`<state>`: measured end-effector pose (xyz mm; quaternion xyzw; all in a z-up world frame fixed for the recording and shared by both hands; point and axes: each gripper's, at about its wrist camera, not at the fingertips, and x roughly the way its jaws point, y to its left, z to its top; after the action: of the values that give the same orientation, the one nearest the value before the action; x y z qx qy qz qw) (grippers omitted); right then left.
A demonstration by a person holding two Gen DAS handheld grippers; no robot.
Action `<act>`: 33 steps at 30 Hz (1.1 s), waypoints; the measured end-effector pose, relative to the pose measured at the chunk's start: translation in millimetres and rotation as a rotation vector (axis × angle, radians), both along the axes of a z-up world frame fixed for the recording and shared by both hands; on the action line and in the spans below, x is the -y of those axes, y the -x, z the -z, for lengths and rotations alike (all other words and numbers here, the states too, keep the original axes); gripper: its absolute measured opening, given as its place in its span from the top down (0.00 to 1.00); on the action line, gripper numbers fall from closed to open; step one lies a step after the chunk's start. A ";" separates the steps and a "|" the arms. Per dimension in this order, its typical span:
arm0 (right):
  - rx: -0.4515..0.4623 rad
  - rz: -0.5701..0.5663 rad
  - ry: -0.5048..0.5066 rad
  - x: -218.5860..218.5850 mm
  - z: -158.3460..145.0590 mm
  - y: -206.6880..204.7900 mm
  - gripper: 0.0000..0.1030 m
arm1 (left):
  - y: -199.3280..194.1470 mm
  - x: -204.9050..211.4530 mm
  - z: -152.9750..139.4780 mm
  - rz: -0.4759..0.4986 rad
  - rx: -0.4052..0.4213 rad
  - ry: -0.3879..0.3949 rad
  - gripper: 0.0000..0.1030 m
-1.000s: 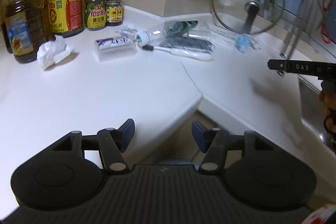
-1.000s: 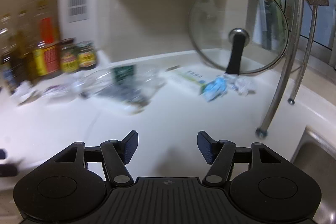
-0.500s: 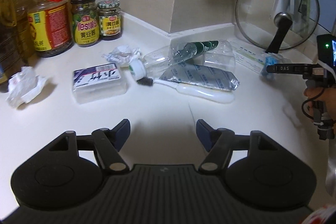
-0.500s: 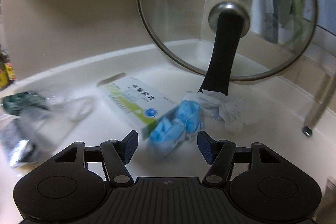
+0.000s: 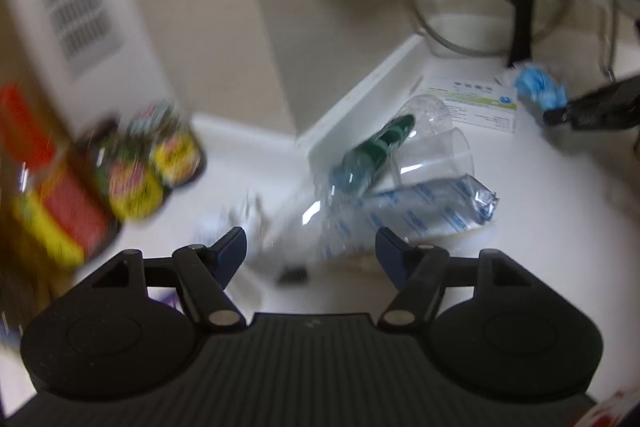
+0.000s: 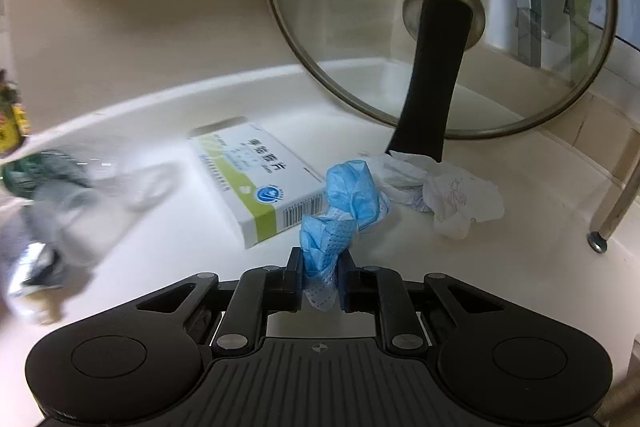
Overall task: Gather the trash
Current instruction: 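Grasp the blue mask with the right tool while the left tool grasps the plastic bottle, then carry the blue mask and plastic bottle down over the wastebasket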
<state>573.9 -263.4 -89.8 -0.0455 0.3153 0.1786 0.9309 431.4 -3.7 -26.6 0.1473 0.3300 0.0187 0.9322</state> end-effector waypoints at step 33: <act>0.079 -0.051 -0.065 16.2 -37.1 97.4 0.84 | -32.2 52.1 -18.6 0.310 -0.022 -0.445 0.73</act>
<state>476.5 -279.7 -52.8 -0.0302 0.2708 0.2104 0.9389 463.6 -55.8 -8.0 0.3977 0.3016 -0.0537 0.8649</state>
